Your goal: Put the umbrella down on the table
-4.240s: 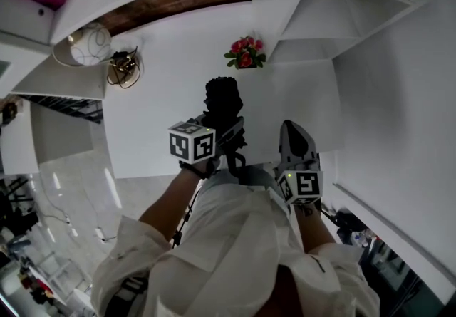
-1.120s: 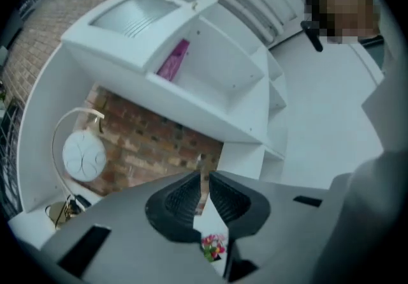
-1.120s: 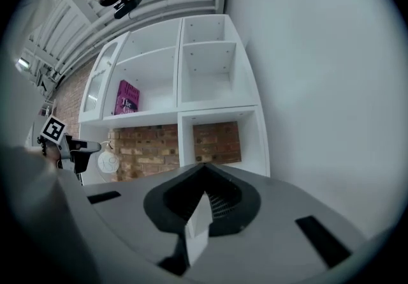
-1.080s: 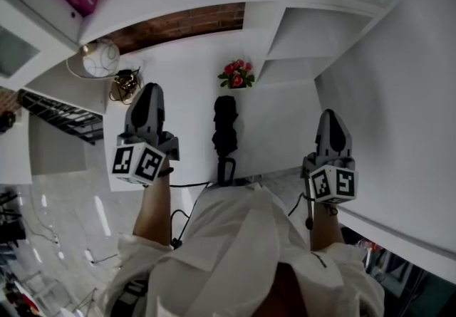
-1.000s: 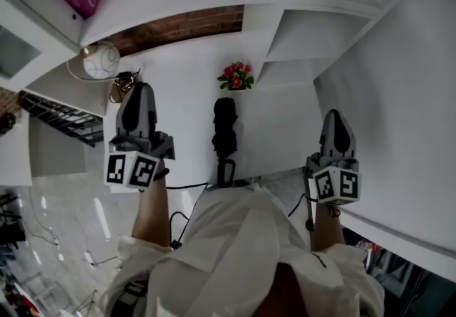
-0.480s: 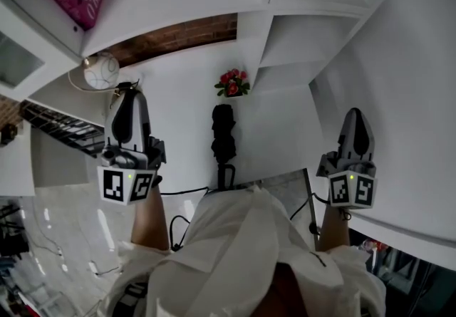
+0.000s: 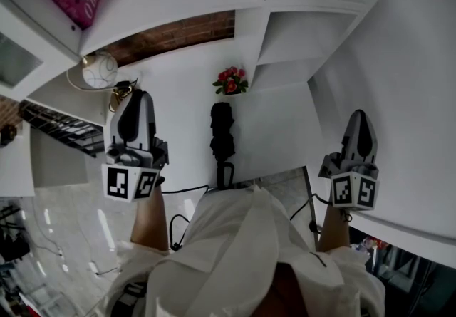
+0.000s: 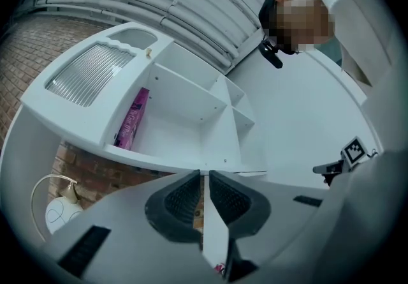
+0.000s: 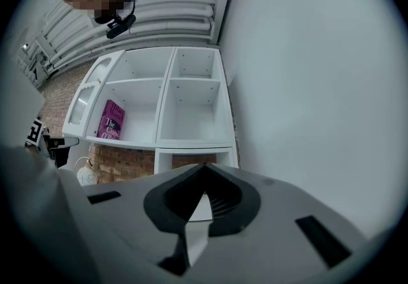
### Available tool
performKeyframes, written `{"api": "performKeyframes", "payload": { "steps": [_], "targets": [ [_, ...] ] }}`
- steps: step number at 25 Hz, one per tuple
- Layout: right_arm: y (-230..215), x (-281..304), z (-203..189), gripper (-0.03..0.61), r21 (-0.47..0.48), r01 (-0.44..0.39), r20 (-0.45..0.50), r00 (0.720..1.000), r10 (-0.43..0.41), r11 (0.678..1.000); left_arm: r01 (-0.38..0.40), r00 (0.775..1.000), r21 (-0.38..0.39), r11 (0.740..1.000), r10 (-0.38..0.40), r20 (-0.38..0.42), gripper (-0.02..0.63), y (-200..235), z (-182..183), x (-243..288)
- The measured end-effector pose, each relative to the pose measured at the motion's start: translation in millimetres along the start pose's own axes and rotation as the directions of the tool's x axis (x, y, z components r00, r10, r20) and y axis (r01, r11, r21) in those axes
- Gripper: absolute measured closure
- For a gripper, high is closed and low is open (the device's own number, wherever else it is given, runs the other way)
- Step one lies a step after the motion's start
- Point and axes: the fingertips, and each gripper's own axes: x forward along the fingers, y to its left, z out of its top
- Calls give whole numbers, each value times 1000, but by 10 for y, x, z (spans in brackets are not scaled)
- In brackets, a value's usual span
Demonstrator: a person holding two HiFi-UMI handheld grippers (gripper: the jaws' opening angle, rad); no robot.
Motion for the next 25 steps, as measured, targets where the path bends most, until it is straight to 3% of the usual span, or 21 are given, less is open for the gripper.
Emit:
{"api": "performKeyframes", "payload": {
  "steps": [25],
  "targets": [
    [40, 17, -63, 561, -2, 3, -27, 1000, -3, 1000, -12, 998, -28, 1000, 10, -66, 552, 47, -187, 38]
  ]
}}
